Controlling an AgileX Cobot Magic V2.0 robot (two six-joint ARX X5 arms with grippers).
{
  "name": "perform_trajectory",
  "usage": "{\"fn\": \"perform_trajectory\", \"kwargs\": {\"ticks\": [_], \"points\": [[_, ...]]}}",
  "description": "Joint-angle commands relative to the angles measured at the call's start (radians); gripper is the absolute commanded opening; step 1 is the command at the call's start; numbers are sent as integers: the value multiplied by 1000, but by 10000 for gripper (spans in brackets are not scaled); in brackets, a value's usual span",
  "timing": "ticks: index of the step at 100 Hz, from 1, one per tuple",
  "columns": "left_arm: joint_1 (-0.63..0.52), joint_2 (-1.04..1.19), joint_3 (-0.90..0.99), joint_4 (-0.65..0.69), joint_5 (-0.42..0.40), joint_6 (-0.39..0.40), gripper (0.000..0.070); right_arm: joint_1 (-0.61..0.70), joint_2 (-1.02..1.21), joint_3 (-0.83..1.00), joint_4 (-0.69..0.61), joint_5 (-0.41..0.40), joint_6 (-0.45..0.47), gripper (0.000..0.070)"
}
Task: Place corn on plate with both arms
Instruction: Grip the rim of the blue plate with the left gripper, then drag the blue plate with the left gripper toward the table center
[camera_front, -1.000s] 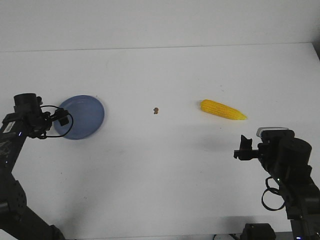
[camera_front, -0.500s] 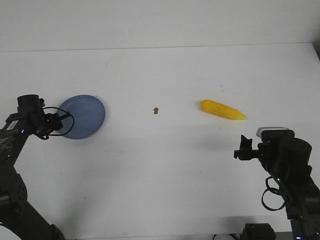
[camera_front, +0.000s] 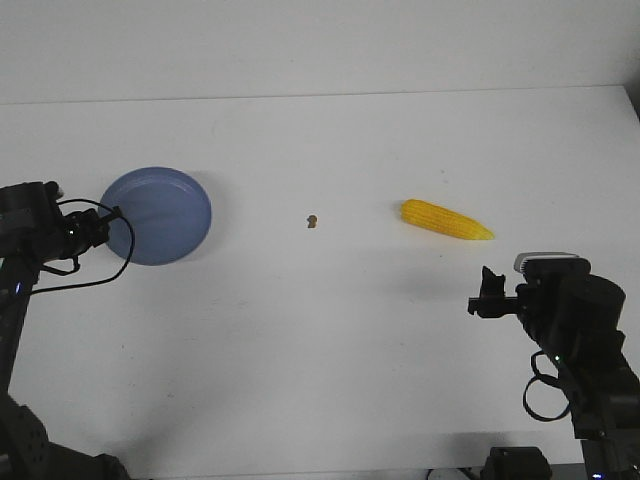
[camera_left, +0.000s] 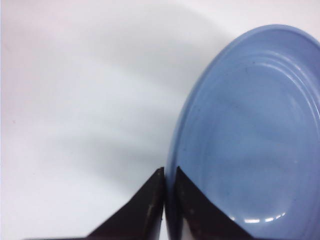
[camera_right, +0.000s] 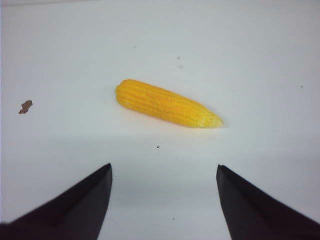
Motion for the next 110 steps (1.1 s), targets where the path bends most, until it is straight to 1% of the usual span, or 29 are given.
{"fn": "perform_trajectory", "kwargs": {"ticks": [1, 11, 23, 49, 59, 71, 79, 95, 110], "points": [[-5, -21, 19, -13, 45, -19, 6, 1, 3, 19, 18, 0, -5, 440], [-22, -62, 19, -37, 110, -45, 6, 1, 3, 19, 26, 0, -5, 440], [-78, -82, 19, -68, 156, -82, 8, 1, 3, 19, 26, 0, -5, 440], [-301, -82, 11, -91, 156, -92, 11, 1, 3, 19, 23, 0, -5, 440], [-393, -81, 5, -64, 156, -92, 11, 1, 3, 19, 19, 0, -5, 440], [-472, -81, -21, -39, 155, -95, 11, 1, 3, 19, 18, 0, -5, 440], [-511, -81, -58, -15, 156, -99, 12, 1, 3, 19, 18, 0, -5, 440], [-557, -81, -158, 56, 156, -144, 12, 1, 3, 19, 18, 0, -5, 440], [-592, -80, -235, 129, 156, -171, 15, 1, 3, 19, 14, 0, -5, 440]]}}
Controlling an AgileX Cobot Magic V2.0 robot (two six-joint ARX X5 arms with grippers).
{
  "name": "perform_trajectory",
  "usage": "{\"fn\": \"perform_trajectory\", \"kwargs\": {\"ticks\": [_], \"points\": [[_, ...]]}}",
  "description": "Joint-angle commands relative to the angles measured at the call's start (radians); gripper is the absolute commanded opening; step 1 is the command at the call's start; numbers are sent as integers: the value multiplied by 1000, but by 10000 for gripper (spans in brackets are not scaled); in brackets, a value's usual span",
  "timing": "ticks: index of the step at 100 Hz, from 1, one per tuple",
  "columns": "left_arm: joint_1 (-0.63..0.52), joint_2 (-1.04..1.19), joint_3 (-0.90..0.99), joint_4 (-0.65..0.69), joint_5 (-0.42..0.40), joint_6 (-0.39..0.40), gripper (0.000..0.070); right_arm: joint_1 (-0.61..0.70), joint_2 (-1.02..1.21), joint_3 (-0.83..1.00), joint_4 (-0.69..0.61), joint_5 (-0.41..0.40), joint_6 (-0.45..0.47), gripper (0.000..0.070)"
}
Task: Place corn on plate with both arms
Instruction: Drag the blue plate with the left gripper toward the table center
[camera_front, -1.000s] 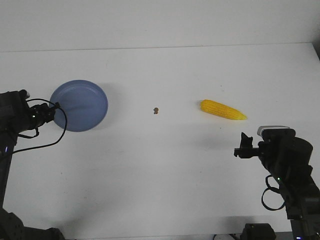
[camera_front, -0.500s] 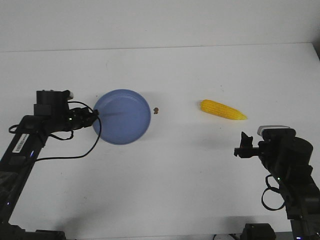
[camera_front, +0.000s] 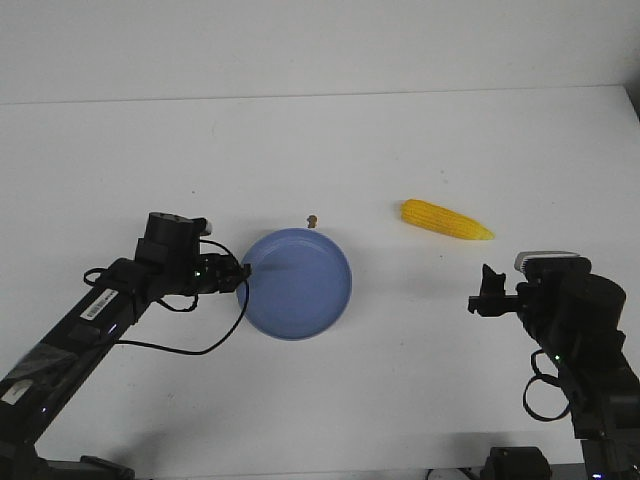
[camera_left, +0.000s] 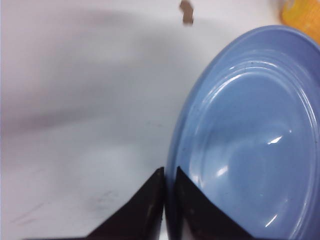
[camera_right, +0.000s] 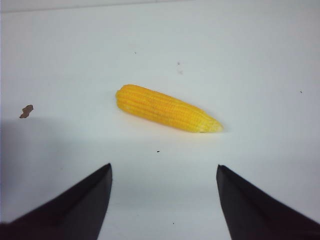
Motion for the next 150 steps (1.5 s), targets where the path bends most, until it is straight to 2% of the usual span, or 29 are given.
{"fn": "perform_trajectory", "kwargs": {"ticks": [1, 19, 30, 83, 98, 109, 114, 118, 126, 133, 142, 150], "points": [[-16, 9, -10, 42, 5, -32, 16, 1, 3, 19, 5, 0, -5, 440], [-58, 23, -73, 123, -19, -72, 16, 1, 3, 19, 4, 0, -5, 440], [-88, 44, -79, 139, -50, -72, 16, 1, 3, 19, 4, 0, -4, 440], [-168, 195, -79, 212, -67, -75, 33, 1, 3, 19, -7, 0, -5, 440], [-175, 197, -79, 209, -68, -74, 143, 1, 3, 19, -7, 0, -5, 440], [-175, 197, -79, 209, -67, -74, 158, 1, 3, 19, -7, 0, -5, 440], [-175, 197, -79, 209, -68, -74, 201, 1, 3, 19, -7, 0, -5, 440], [-175, 197, -79, 208, -68, -74, 260, 1, 3, 19, -7, 0, -5, 440], [-175, 197, -79, 208, -68, -74, 427, 1, 3, 19, -7, 0, -5, 440], [-175, 197, -79, 208, -71, -71, 508, 1, 3, 19, -7, 0, -5, 440], [-175, 197, -79, 209, -80, -60, 551, 1, 3, 19, -7, 0, -5, 440], [-169, 195, -78, 210, -80, -36, 556, 1, 3, 19, -7, 0, -5, 440]]}}
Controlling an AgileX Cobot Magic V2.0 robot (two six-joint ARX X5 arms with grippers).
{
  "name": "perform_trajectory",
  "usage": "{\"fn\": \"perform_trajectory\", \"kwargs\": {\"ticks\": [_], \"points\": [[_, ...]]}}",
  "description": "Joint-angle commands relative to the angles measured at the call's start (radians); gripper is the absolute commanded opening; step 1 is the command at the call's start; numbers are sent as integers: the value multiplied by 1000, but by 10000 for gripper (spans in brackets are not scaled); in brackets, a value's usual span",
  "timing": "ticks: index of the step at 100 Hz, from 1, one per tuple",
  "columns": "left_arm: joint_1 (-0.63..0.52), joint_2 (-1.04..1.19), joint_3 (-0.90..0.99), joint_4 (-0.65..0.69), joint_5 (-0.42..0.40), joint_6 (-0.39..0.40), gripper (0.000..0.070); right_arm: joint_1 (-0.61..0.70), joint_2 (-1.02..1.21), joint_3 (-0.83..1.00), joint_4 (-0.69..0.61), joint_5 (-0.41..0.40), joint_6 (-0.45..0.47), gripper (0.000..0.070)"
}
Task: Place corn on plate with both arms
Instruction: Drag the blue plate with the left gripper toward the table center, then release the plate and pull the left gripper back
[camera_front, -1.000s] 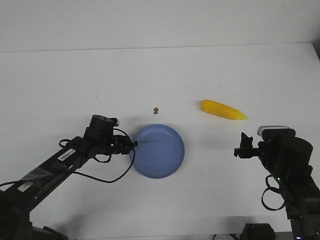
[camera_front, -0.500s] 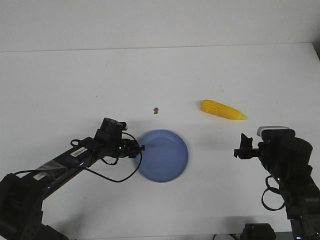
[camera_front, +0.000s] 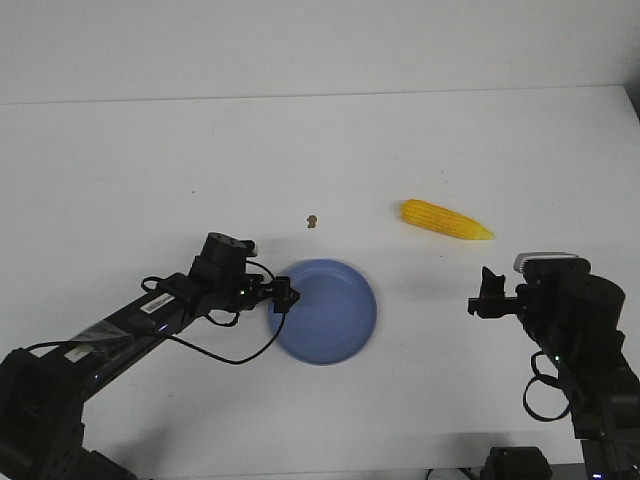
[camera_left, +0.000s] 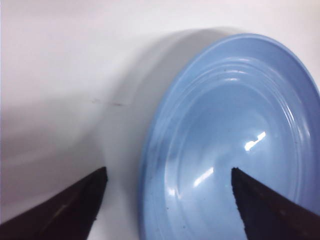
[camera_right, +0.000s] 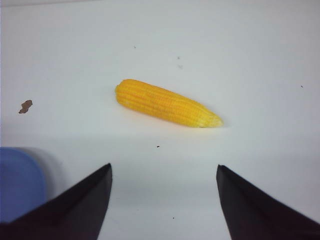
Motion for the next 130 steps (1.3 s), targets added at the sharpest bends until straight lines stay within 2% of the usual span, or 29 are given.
{"fn": "perform_trajectory", "kwargs": {"ticks": [1, 19, 32, 42, 59, 66, 78, 96, 115, 130], "points": [[4, 25, 0, -22, -24, 30, 557, 1, 3, 19, 8, 0, -5, 440], [50, -19, 0, -23, -38, 95, 556, 1, 3, 19, 8, 0, -5, 440], [100, -101, 0, -35, -75, 202, 556, 1, 3, 19, 8, -1, -5, 440], [144, -185, 0, -63, -138, 273, 556, 1, 3, 19, 8, -1, -5, 440], [211, -342, 0, -139, -307, 393, 556, 1, 4, 19, 9, -1, -14, 440], [235, -402, 0, -169, -333, 429, 556, 1, 4, 19, 9, -1, -25, 440], [266, -490, 0, -226, -335, 431, 556, 1, 4, 19, 10, -1, -35, 440], [291, -599, 0, -296, -397, 441, 556, 1, 4, 19, 9, -2, -77, 440], [314, -653, 0, -306, -387, 410, 556, 2, 32, 26, 14, -27, -163, 440], [314, -654, 0, -332, -384, 395, 556, 21, 154, 77, 5, -37, -252, 440]]}}
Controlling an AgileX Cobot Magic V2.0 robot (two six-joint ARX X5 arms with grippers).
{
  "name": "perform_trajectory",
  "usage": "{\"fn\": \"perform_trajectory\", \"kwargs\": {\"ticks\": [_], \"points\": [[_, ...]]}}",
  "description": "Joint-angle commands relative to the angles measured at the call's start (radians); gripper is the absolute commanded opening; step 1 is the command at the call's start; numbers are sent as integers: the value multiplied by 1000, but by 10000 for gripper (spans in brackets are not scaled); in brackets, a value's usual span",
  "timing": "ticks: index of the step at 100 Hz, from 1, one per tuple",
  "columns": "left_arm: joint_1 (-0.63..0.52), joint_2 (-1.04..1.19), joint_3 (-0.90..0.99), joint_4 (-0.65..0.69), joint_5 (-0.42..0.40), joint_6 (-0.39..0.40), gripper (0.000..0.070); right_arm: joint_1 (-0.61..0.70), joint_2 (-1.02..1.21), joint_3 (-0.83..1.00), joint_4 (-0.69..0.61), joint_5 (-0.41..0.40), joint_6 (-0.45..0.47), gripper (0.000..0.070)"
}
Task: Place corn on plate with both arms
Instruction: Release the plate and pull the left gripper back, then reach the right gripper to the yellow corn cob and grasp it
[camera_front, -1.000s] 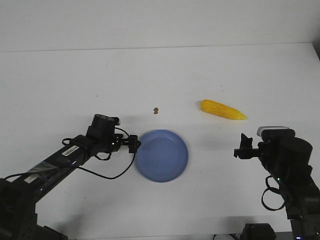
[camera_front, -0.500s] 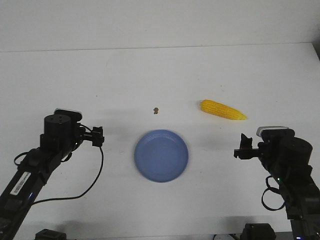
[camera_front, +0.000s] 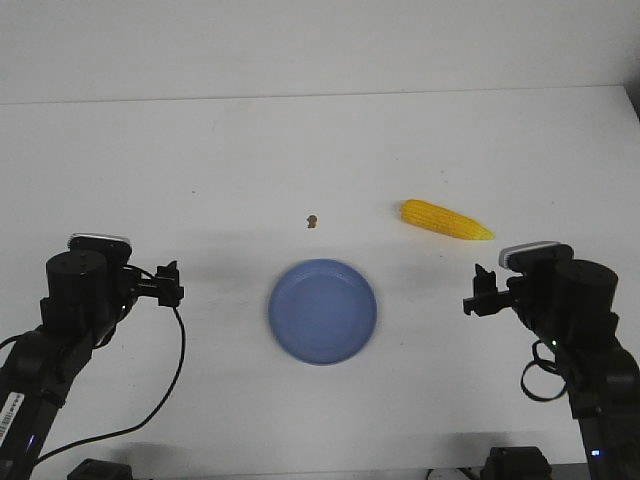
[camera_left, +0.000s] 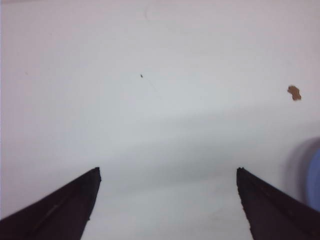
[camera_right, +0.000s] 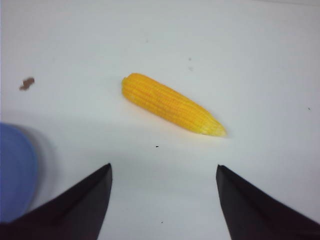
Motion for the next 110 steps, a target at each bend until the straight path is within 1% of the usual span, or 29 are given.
{"fn": "perform_trajectory", "kwargs": {"ticks": [1, 17, 25, 32, 48, 58, 69, 85, 98, 110], "points": [[-1, 11, 11, 0, 2, -16, 556, 11, 72, 43, 2, -4, -80, 440], [-1, 11, 11, 2, 2, -33, 556, 55, 306, 185, -72, -2, -197, 443], [-1, 11, 11, 1, 2, -35, 556, 74, 432, 267, -103, 23, -249, 443], [-1, 11, 11, -2, 2, -41, 556, 84, 532, 331, -110, 39, -270, 443], [-1, 11, 11, -7, 42, -65, 555, 97, 728, 459, -129, 44, -322, 444], [-1, 11, 11, -5, 46, -66, 555, 100, 819, 511, -138, 45, -345, 445], [-1, 11, 11, -5, 46, -66, 555, 100, 877, 530, -118, 68, -374, 445], [-1, 11, 11, -5, 46, -69, 555, 98, 926, 530, -58, 75, -406, 445], [-1, 11, 11, -5, 46, -69, 555, 90, 948, 530, -12, 71, -407, 445], [-1, 11, 11, -5, 46, -70, 555, 77, 971, 530, 13, 41, -407, 445]]}}
